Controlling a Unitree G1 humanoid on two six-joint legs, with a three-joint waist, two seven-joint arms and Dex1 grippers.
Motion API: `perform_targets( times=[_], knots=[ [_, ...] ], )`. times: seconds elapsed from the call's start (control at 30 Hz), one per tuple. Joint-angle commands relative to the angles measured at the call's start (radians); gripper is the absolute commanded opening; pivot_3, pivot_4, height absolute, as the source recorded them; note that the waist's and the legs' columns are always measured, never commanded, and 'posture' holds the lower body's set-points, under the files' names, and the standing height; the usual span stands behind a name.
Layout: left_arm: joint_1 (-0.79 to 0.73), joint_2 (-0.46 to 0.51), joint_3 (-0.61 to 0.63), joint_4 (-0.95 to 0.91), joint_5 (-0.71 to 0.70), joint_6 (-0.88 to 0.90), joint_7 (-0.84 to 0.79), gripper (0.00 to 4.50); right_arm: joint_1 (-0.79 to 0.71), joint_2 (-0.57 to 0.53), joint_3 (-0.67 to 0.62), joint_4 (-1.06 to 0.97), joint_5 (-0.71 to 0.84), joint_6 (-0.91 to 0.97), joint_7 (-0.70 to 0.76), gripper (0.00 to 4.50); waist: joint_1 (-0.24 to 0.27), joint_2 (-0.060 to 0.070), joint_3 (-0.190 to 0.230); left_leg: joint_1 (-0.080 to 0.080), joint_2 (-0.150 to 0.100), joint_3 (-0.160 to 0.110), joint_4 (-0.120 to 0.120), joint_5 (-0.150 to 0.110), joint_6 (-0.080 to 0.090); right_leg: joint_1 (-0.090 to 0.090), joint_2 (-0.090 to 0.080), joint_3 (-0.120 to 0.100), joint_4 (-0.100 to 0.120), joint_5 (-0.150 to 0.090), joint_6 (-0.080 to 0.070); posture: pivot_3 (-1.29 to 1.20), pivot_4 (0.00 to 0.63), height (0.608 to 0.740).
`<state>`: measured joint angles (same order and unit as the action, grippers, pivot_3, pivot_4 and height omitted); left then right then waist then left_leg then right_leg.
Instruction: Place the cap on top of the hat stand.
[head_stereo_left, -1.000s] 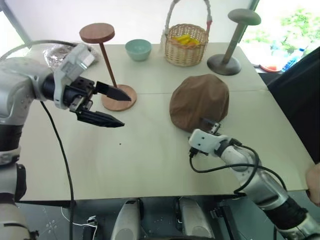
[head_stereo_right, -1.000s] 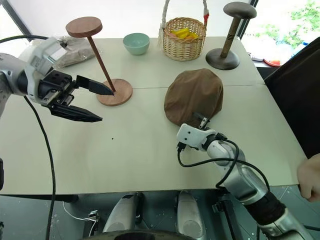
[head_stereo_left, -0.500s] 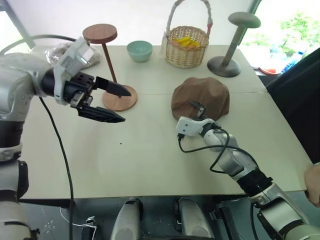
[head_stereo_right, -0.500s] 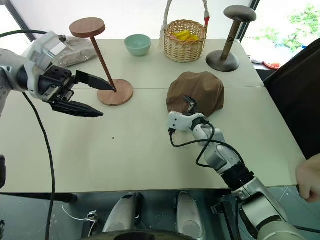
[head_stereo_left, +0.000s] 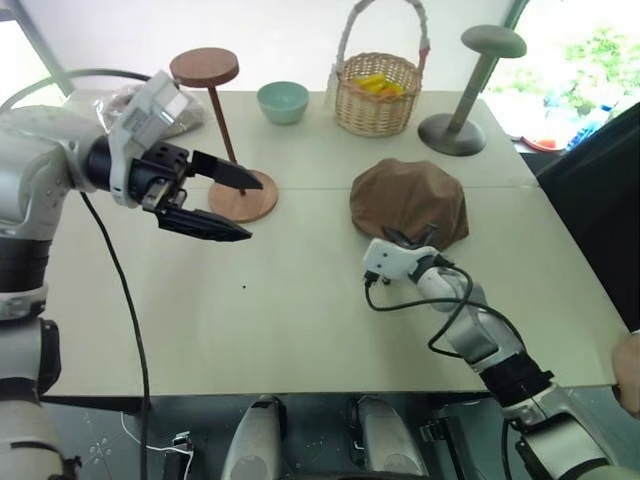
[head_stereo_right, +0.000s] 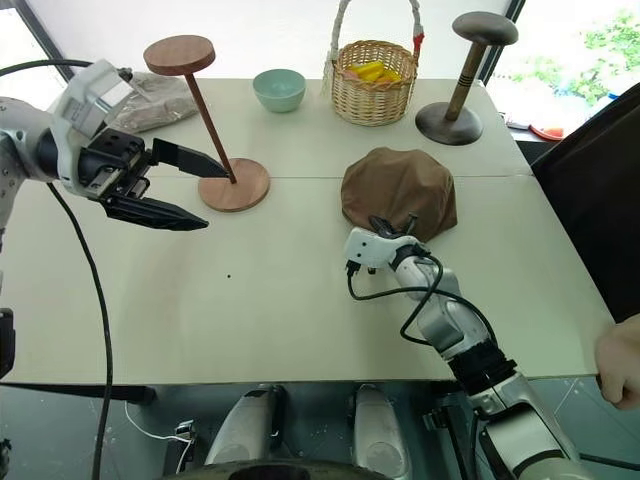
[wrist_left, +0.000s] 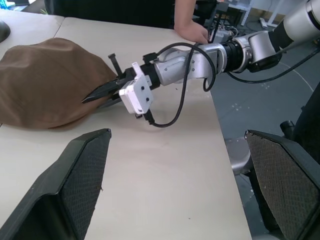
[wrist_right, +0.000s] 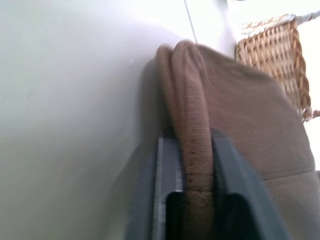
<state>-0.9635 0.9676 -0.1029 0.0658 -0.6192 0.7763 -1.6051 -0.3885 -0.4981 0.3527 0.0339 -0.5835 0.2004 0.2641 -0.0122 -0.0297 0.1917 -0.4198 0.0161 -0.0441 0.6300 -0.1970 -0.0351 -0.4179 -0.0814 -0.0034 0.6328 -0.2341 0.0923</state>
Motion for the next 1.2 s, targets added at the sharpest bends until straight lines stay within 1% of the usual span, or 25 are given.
perform_targets(
  times=[0.03,0.17,0.27,0.4,0.43,0.53,0.6,0.67,0.7,0.77,0.9,1.03,1.2],
  knots=[
    [-0.033,0.002,0.044,-0.006,-0.006,0.002,0.018,4.5,0.007,-0.019,-0.051,-0.009,0.018,0.046,0.046,0.02,0.0,0.0,0.0,0.0,0.0,0.0,0.0,0.0,0.0,0.0,0.0,0.0,0.0,0.0,0.0,0.0,0.15,0.74],
    [-0.034,0.003,0.062,-0.006,-0.012,0.006,0.041,4.5,-0.033,-0.038,-0.101,-0.037,0.03,0.061,0.084,0.02,0.001,0.0,0.0,-0.001,0.0,0.0,0.0,0.0,0.0,0.0,0.0,0.0,0.0,0.0,0.0,0.0,0.15,0.74],
    [-0.037,0.002,0.104,-0.002,-0.018,0.009,0.094,4.5,-0.104,-0.088,-0.144,-0.05,0.042,0.047,0.123,0.02,0.001,0.002,0.001,-0.001,0.0,0.0,0.0,0.0,0.0,0.0,0.0,0.0,0.0,0.0,0.0,0.0,0.15,0.74],
    [-0.078,-0.028,0.226,0.027,-0.003,0.009,0.311,4.5,-0.324,-0.178,-0.176,-0.007,0.068,-0.038,0.183,0.02,-0.005,0.006,0.005,-0.006,0.0,0.0,0.001,0.0,0.0,-0.006,0.0,0.0,0.0,0.001,0.0,0.0,0.15,0.74],
    [-0.077,-0.032,0.242,0.023,-0.002,0.004,0.337,4.5,-0.355,-0.187,-0.174,0.007,0.073,-0.052,0.188,0.02,-0.01,0.008,0.006,-0.006,0.0,0.0,0.001,0.0,0.0,-0.007,0.0,0.0,0.001,0.001,0.001,0.0,0.15,0.74],
    [-0.042,-0.007,0.34,-0.021,-0.017,0.015,0.429,4.5,-0.543,-0.184,-0.154,0.104,0.082,-0.133,0.195,0.02,-0.03,0.008,0.006,-0.005,0.0,0.0,-0.003,0.0,0.0,-0.008,0.001,0.0,0.001,0.002,0.005,0.0,0.15,0.74],
    [-0.011,0.023,0.398,-0.048,-0.026,0.03,0.468,4.5,-0.651,-0.157,-0.141,0.167,0.091,-0.181,0.189,0.02,-0.038,0.008,0.006,-0.005,0.0,0.0,-0.007,0.0,0.0,-0.01,0.001,0.0,0.001,0.002,0.005,0.0,0.15,0.74],
    [0.038,0.077,0.463,-0.063,-0.024,0.041,0.488,4.5,-0.764,-0.104,-0.122,0.245,0.108,-0.239,0.181,0.02,-0.053,0.008,0.006,-0.005,0.0,0.001,-0.009,0.0,0.0,-0.011,0.001,0.001,0.001,0.003,0.005,0.0,0.15,0.74],
    [0.06,0.099,0.491,-0.065,-0.024,0.043,0.497,4.5,-0.807,-0.082,-0.113,0.28,0.109,-0.269,0.175,0.02,-0.061,0.008,0.006,-0.005,0.001,0.001,-0.01,0.0,0.0,-0.012,0.001,0.001,0.002,0.003,0.005,0.0,0.15,0.74],
    [0.096,0.131,0.531,-0.067,-0.029,0.046,0.517,4.5,-0.868,-0.05,-0.101,0.34,0.107,-0.327,0.162,0.02,-0.06,0.008,0.006,-0.005,0.001,0.003,-0.012,0.0,0.0,-0.014,0.001,0.003,0.002,0.003,0.005,0.0,0.15,0.74],
    [0.215,0.21,0.688,-0.011,0.0,0.057,0.569,4.5,-1.041,0.1,-0.065,0.511,0.133,-0.443,0.135,0.02,-0.061,0.008,0.006,-0.005,0.001,0.004,-0.013,0.0,0.0,-0.015,0.001,0.003,0.002,0.003,0.005,0.0,0.15,0.74],
    [0.326,0.231,0.806,0.043,0.022,0.039,0.608,4.5,-1.168,0.21,-0.037,0.694,0.124,-0.548,0.086,0.02,-0.06,0.008,0.006,-0.004,0.001,0.006,-0.014,0.001,-0.001,-0.017,0.001,0.006,0.005,0.003,0.005,0.0,0.15,0.74],
    [0.415,0.234,0.89,0.065,0.025,0.028,0.645,4.5,-1.29,0.329,-0.008,0.917,0.112,-0.636,0.015,0.02,-0.056,0.005,0.005,-0.005,0.001,0.006,-0.014,0.002,-0.004,-0.017,0.0,0.006,0.004,0.003,0.005,0.0,0.15,0.74]
  ],
)
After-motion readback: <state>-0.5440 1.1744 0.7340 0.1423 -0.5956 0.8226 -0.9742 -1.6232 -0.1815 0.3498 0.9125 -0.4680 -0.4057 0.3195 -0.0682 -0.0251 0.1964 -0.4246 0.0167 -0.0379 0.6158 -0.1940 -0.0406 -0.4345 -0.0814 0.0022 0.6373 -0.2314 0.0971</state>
